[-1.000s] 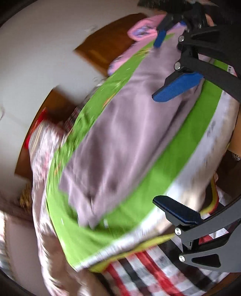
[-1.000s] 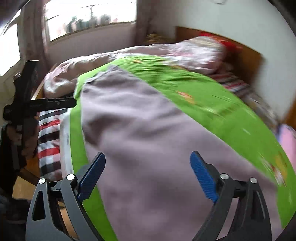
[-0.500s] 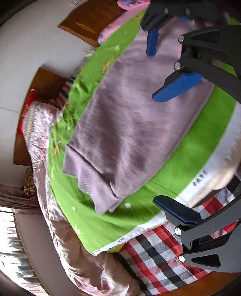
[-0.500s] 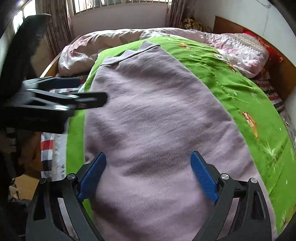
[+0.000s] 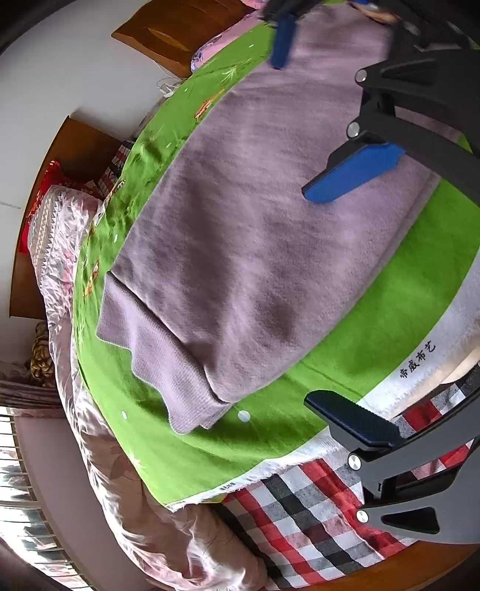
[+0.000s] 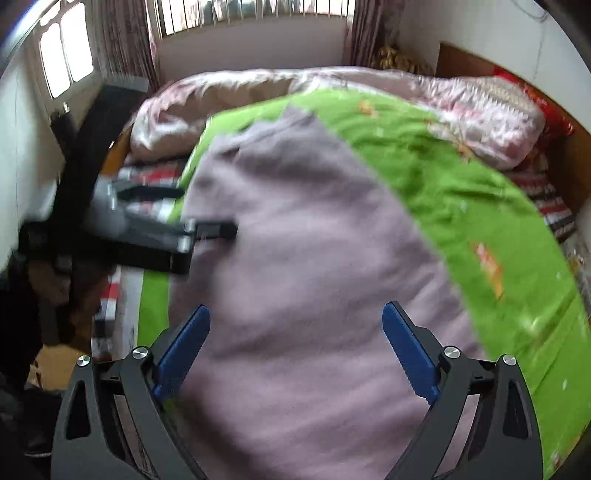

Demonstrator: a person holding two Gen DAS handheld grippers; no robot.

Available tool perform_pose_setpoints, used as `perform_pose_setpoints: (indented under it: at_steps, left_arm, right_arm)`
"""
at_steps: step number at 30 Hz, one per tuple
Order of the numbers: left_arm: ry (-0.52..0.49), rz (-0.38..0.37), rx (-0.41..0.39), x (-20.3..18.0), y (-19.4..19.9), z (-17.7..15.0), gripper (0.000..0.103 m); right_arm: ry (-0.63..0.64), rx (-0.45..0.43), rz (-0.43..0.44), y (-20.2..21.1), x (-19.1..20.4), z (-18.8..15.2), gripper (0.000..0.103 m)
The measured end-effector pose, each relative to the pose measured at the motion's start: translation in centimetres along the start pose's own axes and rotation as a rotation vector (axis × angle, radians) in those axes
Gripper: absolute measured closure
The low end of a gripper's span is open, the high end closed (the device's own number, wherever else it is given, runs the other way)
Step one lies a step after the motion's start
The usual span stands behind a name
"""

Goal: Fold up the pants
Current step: 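Grasp the ribbed cuff with the left gripper while the right gripper grasps the other cuff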

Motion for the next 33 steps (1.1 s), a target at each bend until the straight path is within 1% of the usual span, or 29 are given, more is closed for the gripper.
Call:
perform_pose_setpoints:
  at_steps: [2, 3, 5, 7, 8, 9, 10, 11, 12, 13, 14, 16, 17, 18, 19, 21, 22, 24, 25, 26, 27, 28, 29, 31, 32, 33]
  left_arm:
    - [0.004, -0.008, 0.004, 0.1, -0.1, 0.1, 0.001]
    - [0.005, -0.010, 0.006, 0.2, -0.1, 0.1, 0.001]
    - [0.017, -0.011, 0.003, 0.4, 0.1, 0.2, 0.002]
    - [0.028, -0.008, -0.005, 0.7, 0.4, 0.1, 0.002]
    - [0.039, -0.010, -0.009, 1.0, 0.6, 0.0, 0.002]
    - [0.050, -0.015, -0.013, 1.3, 0.7, -0.2, 0.002]
    - [0.056, -0.017, -0.014, 1.5, 0.8, -0.3, 0.002]
    - [0.065, -0.018, -0.017, 1.9, 0.9, -0.6, 0.002]
    - [0.072, -0.020, -0.020, 2.2, 1.0, -0.8, 0.002]
    - [0.082, -0.026, -0.026, 2.6, 1.2, -0.9, 0.002]
    - [0.102, -0.043, -0.034, 3.2, 1.5, -1.1, 0.002]
    - [0.138, -0.082, -0.046, 4.4, 2.0, -1.2, 0.002]
    - [0.167, -0.108, -0.057, 5.4, 2.4, -1.3, 0.002]
    - [0.191, -0.138, -0.064, 6.1, 2.7, -1.3, 0.002]
    - [0.219, -0.180, -0.069, 6.9, 2.9, -1.3, 0.002]
    - [0.303, -0.313, -0.069, 8.8, 3.0, -1.0, 0.002]
    - [0.336, -0.369, -0.066, 9.4, 2.9, -0.7, 0.002]
    - [0.409, -0.508, -0.067, 10.7, 2.3, 0.4, 0.002]
    - [0.421, -0.551, -0.071, 11.0, 1.9, 1.2, 0.002]
    - [0.425, -0.558, -0.068, 11.2, 1.5, 1.8, 0.003]
    - [0.432, -0.549, -0.057, 11.3, 0.8, 2.6, 0.004]
    - [0.444, -0.557, -0.042, 11.3, 0.1, 3.3, 0.004]
    - [0.457, -0.576, -0.022, 11.3, -0.7, 3.8, 0.006]
    - [0.517, -0.610, 0.034, 11.8, -2.3, 4.2, 0.009]
    - [0.557, -0.654, 0.043, 12.2, -3.1, 4.2, 0.009]
    - [0.568, -0.671, 0.043, 12.4, -3.4, 4.3, 0.009]
  right_arm:
    - [-0.002, -0.002, -0.020, -0.4, -0.8, 1.2, 0.012]
    - [-0.003, 0.001, -0.015, -0.9, -1.2, 1.7, 0.012]
    - [-0.031, -0.001, 0.029, -1.7, -2.4, 3.2, 0.012]
    - [-0.073, 0.000, 0.135, -2.3, -3.4, 4.7, 0.012]
    - [-0.101, 0.002, 0.230, -2.9, -3.8, 5.7, 0.012]
    - [-0.118, 0.007, 0.296, -3.4, -4.1, 6.5, 0.012]
    - [-0.133, 0.021, 0.358, -4.1, -4.2, 7.2, 0.012]
    - [-0.145, 0.053, 0.416, -5.4, -4.1, 8.1, 0.012]
    - [-0.145, 0.071, 0.417, -6.5, -4.0, 8.6, 0.011]
    - [-0.136, 0.091, 0.396, -7.6, -3.9, 9.0, 0.010]
    - [-0.118, 0.078, 0.394, -8.3, -3.9, 9.7, 0.010]
    - [-0.132, 0.087, 0.402, -8.3, -4.0, 10.6, 0.009]
    - [-0.136, 0.079, 0.402, -7.8, -4.0, 11.0, 0.009]
    - [-0.134, 0.051, 0.406, -7.0, -3.9, 11.3, 0.009]
    - [-0.133, 0.022, 0.411, -6.3, -4.1, 11.7, 0.009]
    - [-0.156, -0.028, 0.410, -5.1, -4.7, 12.1, 0.009]
    - [-0.167, -0.041, 0.408, -4.8, -5.0, 12.2, 0.009]
    - [-0.182, -0.065, 0.397, -4.6, -5.4, 12.1, 0.009]
    - [-0.193, -0.069, 0.380, -4.7, -5.4, 12.1, 0.009]
    - [-0.212, -0.065, 0.358, -5.0, -5.4, 11.9, 0.009]
    - [-0.224, -0.062, 0.352, -5.2, -5.4, 11.7, 0.009]
    - [-0.235, -0.064, 0.354, -5.2, -5.4, 11.4, 0.009]
    - [-0.244, -0.068, 0.363, -5.2, -5.3, 11.1, 0.009]
    - [-0.249, -0.073, 0.367, -4.9, -5.2, 10.3, 0.009]
    - [-0.249, -0.075, 0.364, -4.7, -5.2, 10.0, 0.009]
    - [-0.251, -0.076, 0.364, -4.5, -5.1, 9.7, 0.009]
Point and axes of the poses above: each gripper's, at about its wrist camera, not at the fingertips, and y roughly against the way its jaws point, x to its left, z to its top, the point moved 2 cm from there along -y, roughly the way its jaws point, and after that the axes turned 7 degrees about x, right-handed, at the moved point
